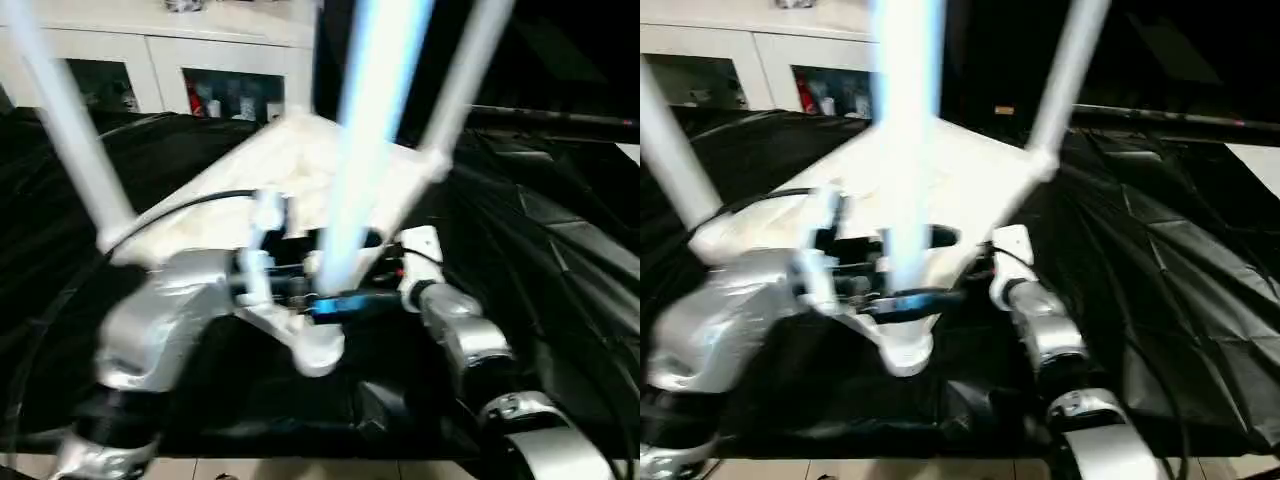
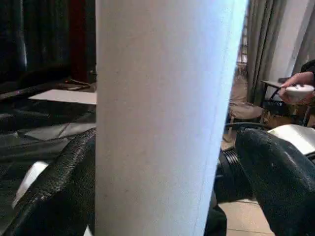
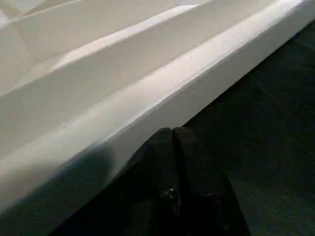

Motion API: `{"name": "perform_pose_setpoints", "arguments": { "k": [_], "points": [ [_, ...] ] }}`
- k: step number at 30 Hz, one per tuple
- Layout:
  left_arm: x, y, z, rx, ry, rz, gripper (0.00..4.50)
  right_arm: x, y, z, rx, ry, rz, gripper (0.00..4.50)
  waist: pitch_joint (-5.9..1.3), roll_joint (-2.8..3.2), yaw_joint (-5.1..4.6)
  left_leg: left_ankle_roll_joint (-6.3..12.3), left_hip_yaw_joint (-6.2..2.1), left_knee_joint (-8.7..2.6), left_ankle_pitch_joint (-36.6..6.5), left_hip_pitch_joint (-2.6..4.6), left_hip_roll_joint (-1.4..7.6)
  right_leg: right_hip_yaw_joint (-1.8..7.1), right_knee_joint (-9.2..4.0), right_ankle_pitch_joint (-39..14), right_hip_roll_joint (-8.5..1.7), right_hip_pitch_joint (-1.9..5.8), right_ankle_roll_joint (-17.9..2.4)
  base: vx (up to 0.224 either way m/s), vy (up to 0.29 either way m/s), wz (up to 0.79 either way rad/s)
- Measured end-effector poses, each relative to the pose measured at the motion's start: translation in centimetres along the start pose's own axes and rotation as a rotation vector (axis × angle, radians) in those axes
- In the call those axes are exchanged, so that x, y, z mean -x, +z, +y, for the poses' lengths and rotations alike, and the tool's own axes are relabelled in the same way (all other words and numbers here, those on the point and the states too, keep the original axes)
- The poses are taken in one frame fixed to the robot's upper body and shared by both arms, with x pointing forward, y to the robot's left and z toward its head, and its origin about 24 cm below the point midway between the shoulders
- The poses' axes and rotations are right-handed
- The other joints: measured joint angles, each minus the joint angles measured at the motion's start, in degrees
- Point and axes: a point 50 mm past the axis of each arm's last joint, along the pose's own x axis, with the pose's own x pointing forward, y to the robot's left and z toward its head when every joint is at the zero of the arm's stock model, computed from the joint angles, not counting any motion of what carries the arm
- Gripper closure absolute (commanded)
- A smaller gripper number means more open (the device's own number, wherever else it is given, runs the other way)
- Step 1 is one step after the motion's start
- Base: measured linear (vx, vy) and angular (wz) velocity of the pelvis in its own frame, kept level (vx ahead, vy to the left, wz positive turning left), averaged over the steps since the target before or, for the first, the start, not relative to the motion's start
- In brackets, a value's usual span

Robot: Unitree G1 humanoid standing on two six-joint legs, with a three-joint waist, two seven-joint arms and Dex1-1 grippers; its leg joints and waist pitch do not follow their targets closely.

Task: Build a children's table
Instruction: Rotate table base

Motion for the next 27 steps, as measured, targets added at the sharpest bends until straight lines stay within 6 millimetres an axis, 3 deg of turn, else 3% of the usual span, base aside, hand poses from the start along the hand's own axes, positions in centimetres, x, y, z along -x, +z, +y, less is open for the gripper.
{"name": "perform_pose_setpoints", "arguments": {
  "k": [9,14,17,22,27],
  "points": [
    [-2.5,-0.9,0.8,-0.030,0.031,0.011,0.00,-0.2,0.1,1.2,0.005,0.075,-0.016,4.49,0.00,0.00,-0.05,0.00,0.01,0.03,0.0,0.00,0.00,0.01,-0.02,0.0,0.00,0.00,0.0,0.000,0.000,0.00],
    [-3.2,-1.9,3.0,-0.108,0.230,0.097,0.00,-0.3,0.2,1.3,0.039,0.048,-0.029,4.49,-0.01,-0.02,0.04,0.00,-0.01,0.03,0.0,0.03,0.00,0.00,-0.02,0.1,-0.01,0.04,-0.1,0.000,0.000,0.00],
    [-2.5,-2.3,4.2,-0.155,0.317,0.163,0.00,-0.4,0.3,1.1,0.039,0.026,-0.033,4.49,0.01,0.01,0.06,0.00,-0.05,0.03,0.0,0.07,0.00,-0.06,0.05,0.1,-0.01,0.01,-0.2,0.000,0.000,0.00],
    [-0.5,-2.9,5.5,-0.205,0.441,0.224,0.00,0.5,0.5,-1.6,0.028,-0.038,-0.040,4.49,0.03,-0.02,0.29,0.00,-0.07,0.04,0.0,0.06,0.00,-0.06,0.08,0.1,-0.01,0.01,-0.1,0.000,0.000,0.00],
    [0.6,-3.9,5.0,-0.178,0.438,0.213,0.00,1.4,1.2,-3.2,0.024,-0.036,-0.082,4.49,0.04,-0.01,0.77,0.00,-0.06,0.04,0.0,-0.01,0.01,-0.08,0.04,0.1,-0.01,-0.03,-0.2,0.000,0.000,0.00]
  ]
}}
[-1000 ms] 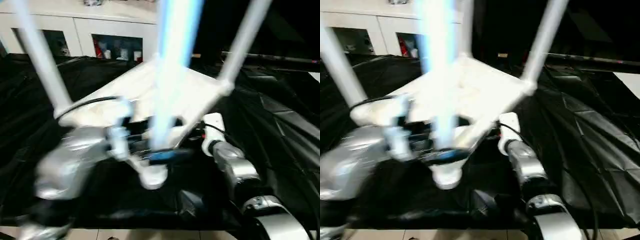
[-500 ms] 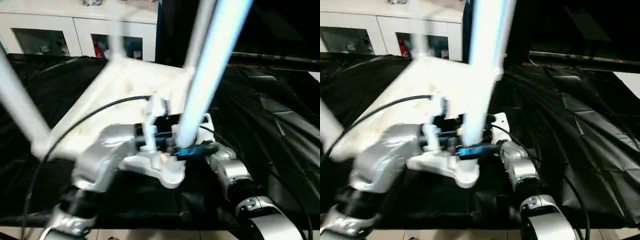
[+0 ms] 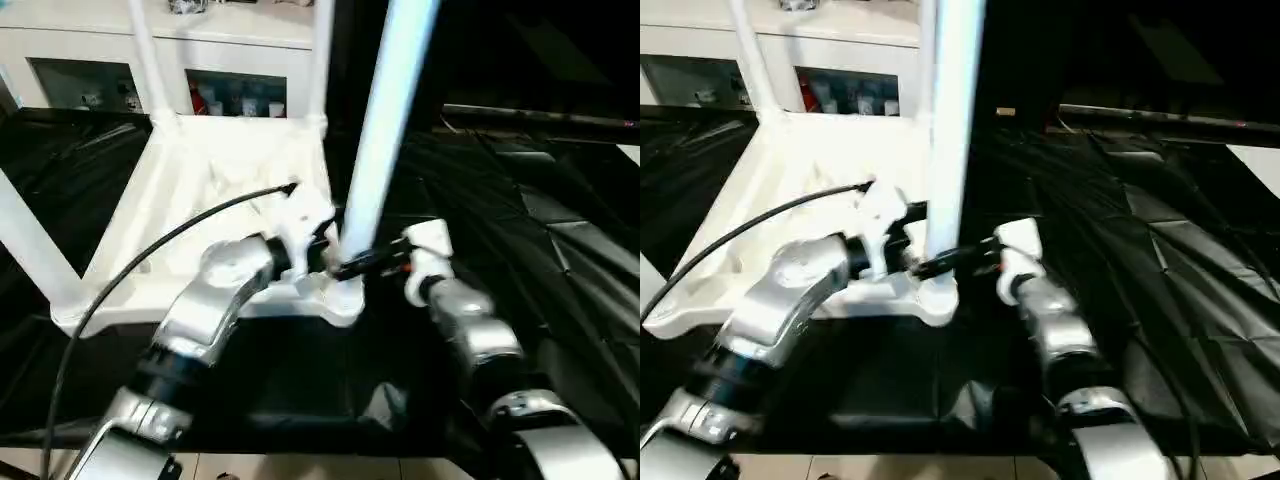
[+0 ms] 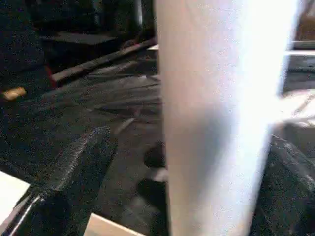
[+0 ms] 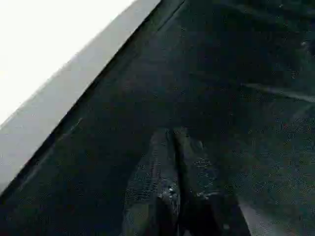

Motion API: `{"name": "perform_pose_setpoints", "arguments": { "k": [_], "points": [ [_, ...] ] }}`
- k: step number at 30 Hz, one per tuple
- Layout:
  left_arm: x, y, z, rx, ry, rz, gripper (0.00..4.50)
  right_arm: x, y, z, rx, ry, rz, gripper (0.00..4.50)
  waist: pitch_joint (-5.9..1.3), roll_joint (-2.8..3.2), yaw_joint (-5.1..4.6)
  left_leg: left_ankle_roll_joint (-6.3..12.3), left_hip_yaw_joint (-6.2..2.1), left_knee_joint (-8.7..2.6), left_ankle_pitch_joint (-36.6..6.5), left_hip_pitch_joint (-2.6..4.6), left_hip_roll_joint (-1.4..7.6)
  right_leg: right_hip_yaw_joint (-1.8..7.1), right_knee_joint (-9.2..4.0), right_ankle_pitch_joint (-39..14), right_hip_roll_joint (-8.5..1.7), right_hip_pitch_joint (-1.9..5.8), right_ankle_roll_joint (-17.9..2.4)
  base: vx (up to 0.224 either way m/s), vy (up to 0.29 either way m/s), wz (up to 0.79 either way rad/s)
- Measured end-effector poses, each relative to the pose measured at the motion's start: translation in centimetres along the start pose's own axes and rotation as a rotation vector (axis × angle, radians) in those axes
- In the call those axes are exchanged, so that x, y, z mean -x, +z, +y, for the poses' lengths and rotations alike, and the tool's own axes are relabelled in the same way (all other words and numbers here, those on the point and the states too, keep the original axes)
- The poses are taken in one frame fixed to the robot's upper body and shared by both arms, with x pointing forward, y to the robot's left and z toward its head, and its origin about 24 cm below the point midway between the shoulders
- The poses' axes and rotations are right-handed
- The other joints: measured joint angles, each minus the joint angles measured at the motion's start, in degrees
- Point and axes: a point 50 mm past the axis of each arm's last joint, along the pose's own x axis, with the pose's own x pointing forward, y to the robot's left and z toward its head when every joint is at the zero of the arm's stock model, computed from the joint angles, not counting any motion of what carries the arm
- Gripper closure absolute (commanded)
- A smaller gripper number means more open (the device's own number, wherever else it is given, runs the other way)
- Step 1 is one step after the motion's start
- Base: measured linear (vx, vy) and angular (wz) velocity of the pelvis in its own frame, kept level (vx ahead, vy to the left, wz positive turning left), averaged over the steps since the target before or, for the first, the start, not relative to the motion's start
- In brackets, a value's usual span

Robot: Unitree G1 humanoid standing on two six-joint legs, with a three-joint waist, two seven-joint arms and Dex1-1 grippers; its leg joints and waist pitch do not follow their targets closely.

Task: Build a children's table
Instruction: Rotate table base

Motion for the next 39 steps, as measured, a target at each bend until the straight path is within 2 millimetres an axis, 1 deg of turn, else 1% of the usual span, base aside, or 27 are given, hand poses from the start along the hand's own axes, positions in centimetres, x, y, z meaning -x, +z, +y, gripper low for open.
{"name": "perform_pose_setpoints", "arguments": {
  "k": [3,5,7,8,10,11,12,13,15,16,18,20,24,25,26,28,32,33,35,37,39],
  "points": [
    [0.9,-0.5,-0.7,0.014,-0.085,0.001,0.00,0.9,0.2,-0.6,0.016,0.063,-0.017,4.49,0.01,0.02,0.69,0.01,0.02,-0.02,0.0,-0.06,0.01,-0.01,-0.14,0.0,0.00,0.00,0.0,0.000,0.000,0.00],
    [2.0,-1.0,-0.4,0.001,-0.121,0.042,0.00,1.9,0.0,-1.2,0.048,0.115,-0.003,4.49,0.02,0.07,0.86,0.02,0.04,-0.04,0.0,-0.08,0.00,0.00,-0.27,-0.1,0.01,0.01,0.0,0.000,0.000,0.00],
    [2.7,-1.4,-0.2,-0.001,-0.129,0.070,0.00,2.3,-0.1,-1.4,0.068,0.148,0.006,4.49,0.03,0.08,0.93,0.02,0.05,-0.03,0.0,-0.09,0.00,0.01,-0.32,-0.1,0.00,0.03,0.0,0.000,0.000,0.00],
    [3.0,-1.5,0.0,-0.003,-0.135,0.084,0.18,2.5,0.0,-1.4,0.083,0.169,0.008,4.50,0.04,0.12,0.99,0.03,0.06,-0.03,0.0,-0.09,0.00,0.01,-0.36,0.0,0.00,0.06,0.0,0.000,0.000,0.00],
    [3.5,-2.2,0.2,-0.012,-0.177,0.132,0.18,3.4,0.3,-1.0,0.155,0.282,0.016,4.50,0.07,0.18,1.11,0.03,0.07,-0.03,0.0,-0.07,-0.01,0.01,-0.40,0.0,-0.02,0.09,0.0,0.000,0.000,0.00],
    [4.1,-2.7,0.6,-0.023,-0.192,0.183,0.18,4.0,0.4,-0.9,0.187,0.343,0.025,4.50,0.08,0.19,1.06,0.03,0.05,-0.05,0.0,-0.05,0.00,0.00,-0.39,0.0,0.00,0.10,0.0,0.000,0.000,0.00],
    [4.5,-3.1,1.0,-0.030,-0.198,0.219,0.32,4.5,0.4,-0.9,0.198,0.375,0.035,4.50,0.08,0.19,1.05,0.03,0.04,-0.09,0.0,-0.04,0.00,-0.01,-0.39,0.0,0.00,0.09,0.0,0.000,0.000,0.00],
    [4.9,-3.3,1.3,-0.039,-0.208,0.251,0.32,4.9,0.4,-1.1,0.209,0.403,0.045,4.50,0.09,0.20,1.06,0.03,0.04,-0.09,0.0,-0.03,0.00,0.00,-0.38,0.0,0.00,0.10,0.0,0.000,0.000,0.00],
    [5.4,-3.7,1.7,-0.051,-0.231,0.298,0.53,5.7,0.3,-1.4,0.231,0.445,0.071,4.50,0.12,0.34,1.07,0.03,0.04,-0.09,0.0,-0.01,-0.01,0.01,-0.39,0.0,-0.01,0.12,0.0,0.000,0.000,0.00],
    [5.4,-3.8,1.7,-0.055,-0.243,0.312,0.53,6.0,0.4,-1.4,0.241,0.464,0.077,4.50,0.16,0.42,1.07,0.03,0.04,-0.09,0.0,-0.01,-0.02,0.03,-0.39,0.0,-0.01,0.12,0.0,0.000,0.000,0.00],
    [5.2,-3.9,1.9,-0.080,-0.289,0.351,0.81,6.5,0.7,-1.1,0.273,0.514,0.090,4.50,0.17,0.44,1.12,0.03,0.03,-0.09,0.0,-0.01,-0.01,0.00,-0.37,0.0,-0.01,0.12,0.0,0.000,0.000,0.00],
    [5.1,-4.2,2.0,-0.088,-0.310,0.374,0.96,6.9,0.9,-1.0,0.298,0.551,0.100,4.50,0.16,0.70,1.09,0.03,0.02,-0.09,0.0,0.00,-0.02,0.01,-0.38,0.0,-0.01,0.12,0.0,0.000,0.000,0.00],
    [4.4,-4.3,2.4,-0.113,-0.322,0.402,1.42,7.7,0.7,-0.8,0.323,0.601,0.150,4.50,0.16,0.95,1.08,0.03,0.01,-0.09,0.0,-0.01,-0.01,-0.01,-0.37,0.0,-0.01,0.13,0.0,0.000,0.000,0.00],
    [4.3,-4.4,2.5,-0.121,-0.323,0.411,1.42,7.8,0.7,-0.7,0.329,0.607,0.153,4.50,0.16,1.09,1.08,0.03,0.01,-0.09,0.0,0.00,-0.01,-0.01,-0.38,0.0,-0.01,0.13,0.0,0.000,0.000,0.00],
    [4.2,-4.6,2.7,-0.127,-0.323,0.423,1.60,8.0,0.6,-0.7,0.335,0.613,0.159,4.50,0.12,1.26,1.07,0.03,0.02,-0.08,0.0,0.00,-0.02,0.01,-0.40,0.0,-0.01,0.15,0.0,0.000,0.000,0.00],
    [4.2,-4.7,2.9,-0.124,-0.321,0.432,1.68,8.2,0.6,-0.6,0.333,0.621,0.169,4.50,0.12,1.40,1.05,0.03,0.02,-0.08,0.0,0.00,-0.02,0.00,-0.39,0.0,-0.01,0.14,0.0,0.000,0.000,0.00],
    [3.8,-4.9,3.3,-0.119,-0.331,0.449,1.97,8.5,0.8,-0.4,0.340,0.635,0.177,4.50,0.28,2.01,0.97,0.03,0.02,-0.06,0.0,0.00,-0.02,0.00,-0.39,0.0,-0.01,0.15,0.0,0.000,0.000,0.00],
    [3.8,-4.9,3.5,-0.118,-0.335,0.453,2.17,8.6,1.0,-0.4,0.346,0.644,0.175,4.50,0.26,2.24,0.97,0.03,0.01,-0.06,0.0,0.00,-0.02,-0.01,-0.38,0.0,-0.01,0.15,-0.1,0.000,0.000,0.00],
    [3.7,-5.0,3.7,-0.120,-0.338,0.458,2.24,8.8,1.2,-0.4,0.347,0.656,0.177,4.50,0.23,2.53,1.02,0.03,0.00,-0.06,0.0,0.01,-0.02,-0.02,-0.37,0.0,-0.01,0.15,-0.1,0.000,0.000,0.00],
    [3.8,-5.2,3.9,-0.119,-0.343,0.476,2.53,8.9,1.5,-0.3,0.353,0.664,0.171,4.50,0.23,2.81,1.05,0.03,-0.01,-0.06,0.0,0.00,-0.01,-0.03,-0.37,0.0,-0.01,0.15,-0.1,0.000,0.000,0.00],
    [4.0,-5.4,4.0,-0.113,-0.349,0.490,2.70,8.9,1.5,-0.2,0.357,0.669,0.172,4.50,0.17,3.01,1.00,0.03,-0.01,-0.06,0.0,0.00,-0.02,-0.03,-0.38,0.0,-0.01,0.16,-0.1,0.000,0.000,0.00]
  ]
}}
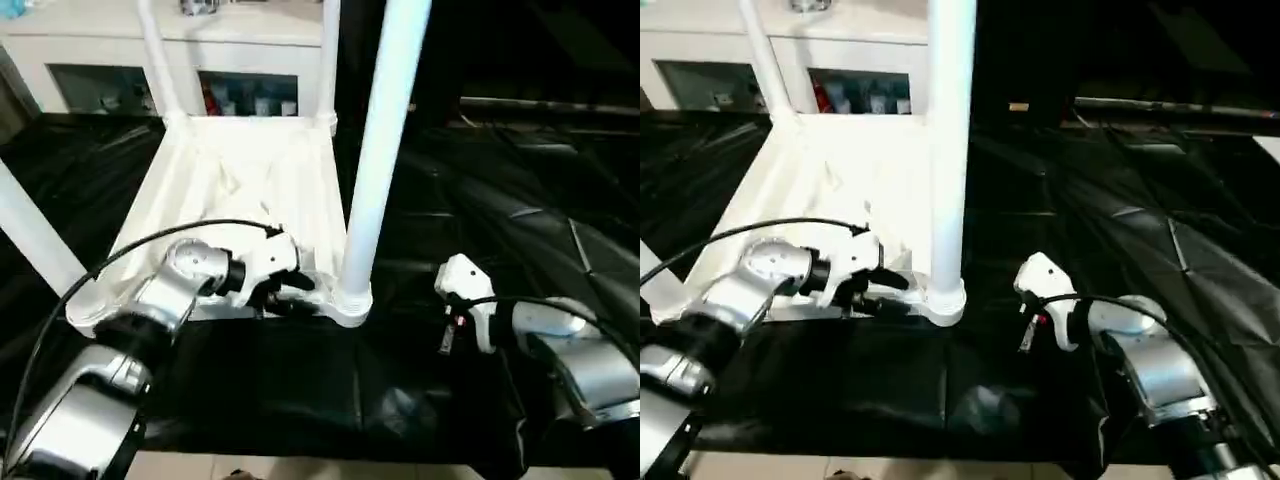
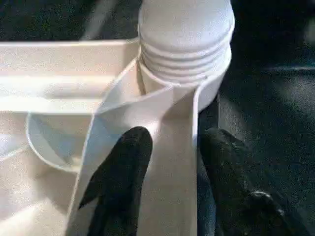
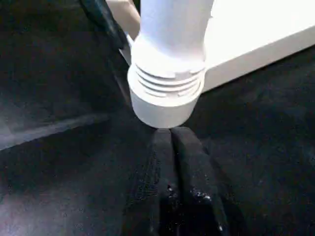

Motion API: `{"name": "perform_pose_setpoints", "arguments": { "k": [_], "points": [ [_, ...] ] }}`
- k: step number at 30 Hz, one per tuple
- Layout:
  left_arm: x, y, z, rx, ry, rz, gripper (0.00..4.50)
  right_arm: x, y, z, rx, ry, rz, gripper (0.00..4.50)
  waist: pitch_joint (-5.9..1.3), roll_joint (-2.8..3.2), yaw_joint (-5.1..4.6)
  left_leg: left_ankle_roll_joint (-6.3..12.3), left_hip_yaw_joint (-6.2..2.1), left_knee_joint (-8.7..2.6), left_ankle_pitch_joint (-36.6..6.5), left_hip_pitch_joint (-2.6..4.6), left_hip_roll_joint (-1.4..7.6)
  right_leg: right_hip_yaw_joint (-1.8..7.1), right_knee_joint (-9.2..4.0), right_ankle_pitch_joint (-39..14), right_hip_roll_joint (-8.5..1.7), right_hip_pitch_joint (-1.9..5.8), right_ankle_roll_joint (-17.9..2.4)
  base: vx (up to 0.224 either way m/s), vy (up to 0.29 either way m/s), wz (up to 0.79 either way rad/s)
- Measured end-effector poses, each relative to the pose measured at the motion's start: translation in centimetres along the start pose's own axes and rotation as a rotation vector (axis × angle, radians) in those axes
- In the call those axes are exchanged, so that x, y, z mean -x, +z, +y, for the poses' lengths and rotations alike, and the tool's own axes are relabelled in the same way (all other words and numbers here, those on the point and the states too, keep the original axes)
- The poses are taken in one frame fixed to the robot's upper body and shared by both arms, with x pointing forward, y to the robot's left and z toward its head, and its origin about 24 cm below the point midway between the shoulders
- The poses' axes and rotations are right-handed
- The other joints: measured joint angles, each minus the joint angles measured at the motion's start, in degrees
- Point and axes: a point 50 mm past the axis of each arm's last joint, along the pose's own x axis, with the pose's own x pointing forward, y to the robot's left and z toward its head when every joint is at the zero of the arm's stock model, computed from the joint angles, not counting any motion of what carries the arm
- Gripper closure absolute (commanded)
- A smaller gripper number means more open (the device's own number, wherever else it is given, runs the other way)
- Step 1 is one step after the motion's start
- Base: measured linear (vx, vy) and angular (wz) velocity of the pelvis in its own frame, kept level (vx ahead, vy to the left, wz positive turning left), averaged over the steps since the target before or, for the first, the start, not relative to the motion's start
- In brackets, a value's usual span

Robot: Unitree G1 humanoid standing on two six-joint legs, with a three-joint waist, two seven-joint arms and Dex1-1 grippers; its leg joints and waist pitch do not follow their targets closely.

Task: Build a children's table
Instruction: Rotate table base

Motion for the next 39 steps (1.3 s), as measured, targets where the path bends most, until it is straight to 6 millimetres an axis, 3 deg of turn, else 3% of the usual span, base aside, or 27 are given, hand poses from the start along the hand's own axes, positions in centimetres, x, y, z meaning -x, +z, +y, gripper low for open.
{"name": "perform_pose_setpoints", "arguments": {
  "k": [5,20,23,28,35,39],
  "points": [
    [0.1,-1.0,-0.1,0.015,-0.035,0.060,3.14,0.0,-0.1,0.0,-0.003,0.001,0.008,4.50,-0.03,0.65,0.04,0.00,0.00,0.02,0.0,-0.01,0.00,-0.01,0.00,0.0,0.00,0.01,0.0,0.000,0.000,0.00],
    [0.3,-1.4,0.0,0.047,-0.040,0.016,4.44,-0.3,-0.2,0.0,0.006,0.009,0.032,4.50,-0.05,0.72,0.08,0.00,-0.01,0.03,0.0,0.01,0.00,-0.03,-0.02,0.1,-0.01,0.03,-0.2,0.000,0.000,0.00],
    [0.3,-1.5,0.0,0.054,-0.044,0.000,4.44,-0.4,-0.3,0.0,0.002,0.009,0.035,4.50,-0.05,0.75,-0.07,0.00,-0.01,0.04,0.0,0.00,0.00,-0.02,-0.04,0.1,-0.01,0.02,-0.2,0.000,0.000,0.00],
    [0.2,-1.7,-0.5,0.074,-0.046,-0.030,4.44,-0.5,-0.2,0.1,0.009,0.010,0.022,4.50,-0.32,1.27,-0.14,0.02,0.03,-0.01,0.0,0.02,0.00,0.01,-0.10,0.1,-0.01,-0.01,-0.1,0.000,0.000,0.00],
    [-0.8,-1.6,-2.9,0.066,-0.094,-0.058,4.44,-1.2,-0.3,0.3,-0.009,-0.001,0.001,4.50,-0.80,2.01,-0.03,0.12,0.11,-0.03,-0.1,0.08,-0.07,0.07,-0.21,0.0,-0.10,0.07,0.0,0.000,0.000,0.00],
    [-1.1,-1.5,-3.5,0.058,-0.109,-0.060,4.44,-1.1,-0.4,0.2,-0.007,-0.003,0.006,4.50,-0.83,2.00,0.06,0.13,0.11,-0.03,-0.1,0.12,-0.08,0.04,-0.13,-0.1,-0.13,0.08,0.2,0.000,0.000,0.00]
  ]
}}
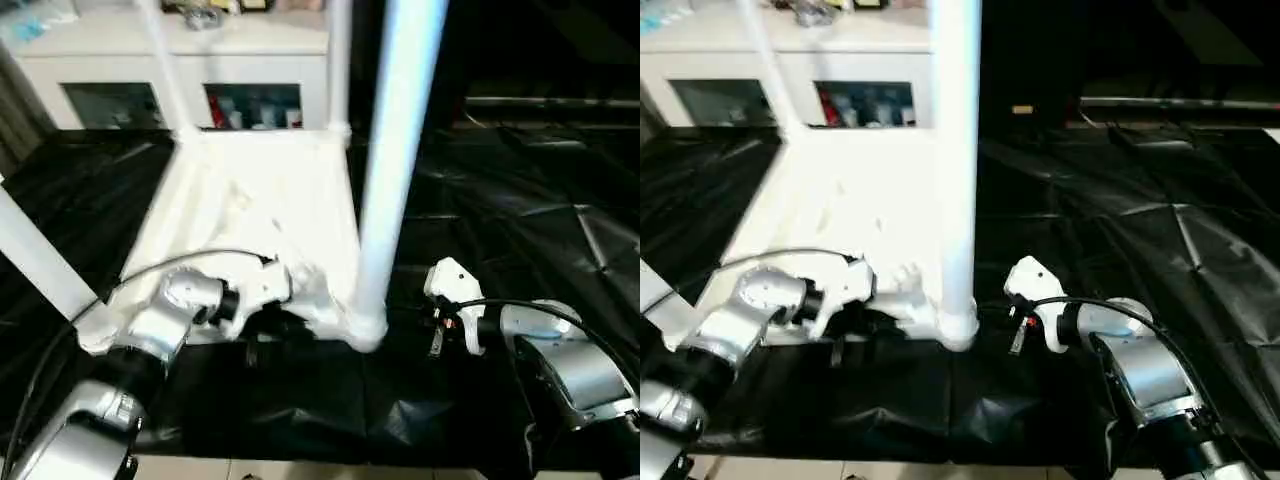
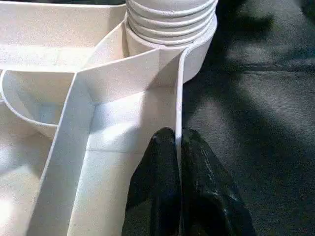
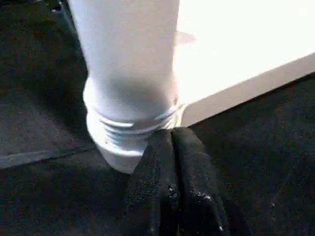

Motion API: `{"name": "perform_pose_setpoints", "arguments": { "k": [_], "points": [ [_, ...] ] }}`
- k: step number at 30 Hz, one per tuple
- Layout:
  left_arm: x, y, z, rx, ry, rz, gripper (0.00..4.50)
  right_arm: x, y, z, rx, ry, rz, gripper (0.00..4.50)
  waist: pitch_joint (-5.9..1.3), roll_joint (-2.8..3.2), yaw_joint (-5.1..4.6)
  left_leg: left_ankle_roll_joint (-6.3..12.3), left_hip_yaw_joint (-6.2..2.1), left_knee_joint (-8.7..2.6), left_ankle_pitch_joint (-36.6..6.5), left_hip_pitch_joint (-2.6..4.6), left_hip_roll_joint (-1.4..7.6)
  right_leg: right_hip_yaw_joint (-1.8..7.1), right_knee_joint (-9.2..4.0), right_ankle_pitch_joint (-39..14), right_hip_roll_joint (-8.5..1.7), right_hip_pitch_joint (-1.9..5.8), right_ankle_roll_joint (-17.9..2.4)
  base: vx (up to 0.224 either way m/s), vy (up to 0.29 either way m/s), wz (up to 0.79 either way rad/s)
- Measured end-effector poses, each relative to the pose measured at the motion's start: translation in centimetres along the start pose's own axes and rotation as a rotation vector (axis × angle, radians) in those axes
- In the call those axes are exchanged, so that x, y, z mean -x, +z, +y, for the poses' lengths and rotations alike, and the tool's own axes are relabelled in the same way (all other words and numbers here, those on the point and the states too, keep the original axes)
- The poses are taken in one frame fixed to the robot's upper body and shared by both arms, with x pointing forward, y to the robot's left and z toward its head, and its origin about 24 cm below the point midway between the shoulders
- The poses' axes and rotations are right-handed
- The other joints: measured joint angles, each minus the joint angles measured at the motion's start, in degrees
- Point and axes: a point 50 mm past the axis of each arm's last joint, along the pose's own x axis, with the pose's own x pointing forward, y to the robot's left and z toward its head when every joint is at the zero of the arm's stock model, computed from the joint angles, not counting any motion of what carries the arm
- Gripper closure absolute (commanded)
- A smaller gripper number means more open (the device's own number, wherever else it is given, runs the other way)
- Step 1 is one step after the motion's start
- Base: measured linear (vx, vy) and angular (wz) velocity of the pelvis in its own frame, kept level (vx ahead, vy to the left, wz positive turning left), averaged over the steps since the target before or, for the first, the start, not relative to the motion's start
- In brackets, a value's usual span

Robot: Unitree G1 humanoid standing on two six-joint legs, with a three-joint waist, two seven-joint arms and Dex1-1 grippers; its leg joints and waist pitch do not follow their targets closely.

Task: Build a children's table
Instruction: Rotate table base, then rotate leg to tighten

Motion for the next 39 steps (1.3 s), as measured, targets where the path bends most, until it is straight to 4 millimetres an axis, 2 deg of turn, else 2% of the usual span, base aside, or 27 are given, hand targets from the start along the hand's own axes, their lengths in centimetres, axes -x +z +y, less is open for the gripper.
{"name": "perform_pose_setpoints", "arguments": {
  "k": [1,3,4,9,12,24,27,29,30,35,39],
  "points": [
    [-0.1,0.0,0.0,0.001,0.009,-0.001,4.19,0.0,0.0,0.0,0.000,-0.002,0.001,4.50,0.04,-0.06,-0.04,0.00,0.00,0.00,0.0,0.00,0.00,0.01,0.00,-0.1,0.00,-0.01,0.1,0.000,0.000,0.00],
    [-0.4,0.2,0.0,0.008,0.024,-0.004,4.19,0.2,-0.1,-0.2,0.003,-0.011,0.009,4.50,0.03,-0.05,-0.04,0.00,0.00,0.01,0.0,0.00,-0.02,0.03,-0.01,-0.1,0.00,0.01,0.2,0.000,0.000,0.00],
    [-0.5,0.3,0.1,0.016,0.032,-0.015,3.92,0.3,-0.1,-0.2,0.005,-0.016,0.012,4.50,0.03,-0.06,-0.03,0.00,0.00,0.01,0.0,-0.01,-0.02,0.03,0.00,-0.1,0.00,0.01,0.2,0.000,0.000,0.00],
    [-1.4,1.3,0.0,0.012,0.051,-0.085,3.52,0.3,0.0,-0.2,0.009,-0.012,0.011,4.50,0.26,-1.06,-0.10,0.00,-0.08,0.01,0.0,-0.08,0.01,-0.06,-0.02,-0.1,0.02,-0.01,0.1,0.000,0.000,0.00],
    [-1.4,1.5,0.1,0.007,0.042,-0.085,3.52,0.2,0.0,-0.1,0.015,-0.002,0.006,4.50,0.30,-1.14,-0.47,0.00,-0.06,0.01,0.0,-0.12,0.01,-0.04,-0.05,0.1,0.02,-0.05,-0.1,0.000,0.000,0.00],
    [-1.2,1.4,0.3,-0.021,0.048,-0.038,3.52,0.2,0.0,0.0,0.016,0.008,0.007,4.50,0.31,-1.16,-0.53,0.00,-0.07,0.00,0.0,-0.09,0.04,-0.05,-0.03,0.1,0.06,-0.07,-0.1,0.000,0.000,0.00],
    [-1.0,1.3,0.3,-0.018,0.042,-0.032,3.88,0.2,0.0,0.0,0.018,0.013,0.006,4.50,0.32,-1.18,-0.71,-0.01,-0.07,-0.01,0.0,-0.08,0.04,-0.05,-0.03,0.1,0.06,-0.07,-0.1,0.000,0.000,0.00],
    [-0.8,1.2,0.2,-0.014,0.033,-0.028,3.95,0.2,0.0,0.0,0.019,0.013,0.005,4.50,0.33,-1.18,-0.91,0.00,-0.07,0.00,0.0,-0.08,0.04,-0.05,-0.03,0.1,0.06,-0.07,-0.1,0.000,0.000,0.00],
    [-0.8,1.2,0.2,-0.011,0.029,-0.027,4.17,0.2,0.0,0.0,0.019,0.013,0.005,4.50,0.32,-1.18,-1.04,0.00,-0.07,0.00,0.0,-0.07,0.04,-0.05,-0.03,0.1,0.06,-0.07,-0.1,0.000,0.000,0.00],
    [-0.6,1.1,0.1,0.004,0.019,-0.024,4.46,0.1,0.0,0.0,0.020,0.015,0.005,4.50,0.35,-1.22,-1.28,-0.01,-0.07,-0.02,0.0,-0.06,0.05,-0.07,-0.01,0.1,0.06,-0.09,-0.1,0.000,0.000,0.00],
    [-0.4,1.1,-0.1,0.008,0.015,-0.009,4.46,0.1,0.0,0.1,0.023,0.018,0.005,4.50,0.37,-1.25,-1.42,-0.01,-0.07,-0.02,0.0,-0.07,0.05,-0.06,-0.03,0.1,0.06,-0.08,-0.1,0.000,0.000,0.00]
  ]
}}
